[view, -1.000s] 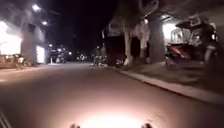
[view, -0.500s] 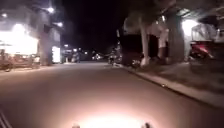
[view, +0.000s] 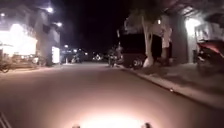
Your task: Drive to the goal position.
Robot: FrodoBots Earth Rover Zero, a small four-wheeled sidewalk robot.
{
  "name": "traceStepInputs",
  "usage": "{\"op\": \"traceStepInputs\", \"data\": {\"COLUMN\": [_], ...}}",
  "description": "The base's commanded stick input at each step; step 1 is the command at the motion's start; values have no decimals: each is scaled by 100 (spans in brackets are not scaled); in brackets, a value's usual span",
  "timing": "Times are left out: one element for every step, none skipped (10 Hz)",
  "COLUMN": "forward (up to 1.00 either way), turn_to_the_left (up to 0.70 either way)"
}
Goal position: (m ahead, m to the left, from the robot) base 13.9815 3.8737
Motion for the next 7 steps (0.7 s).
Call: {"op": "traceStepInputs", "data": {"forward": [70, 70, 70, 70, 70, 70, 70], "turn_to_the_left": [0, 0, 0, 0, 0, 0, 0]}}
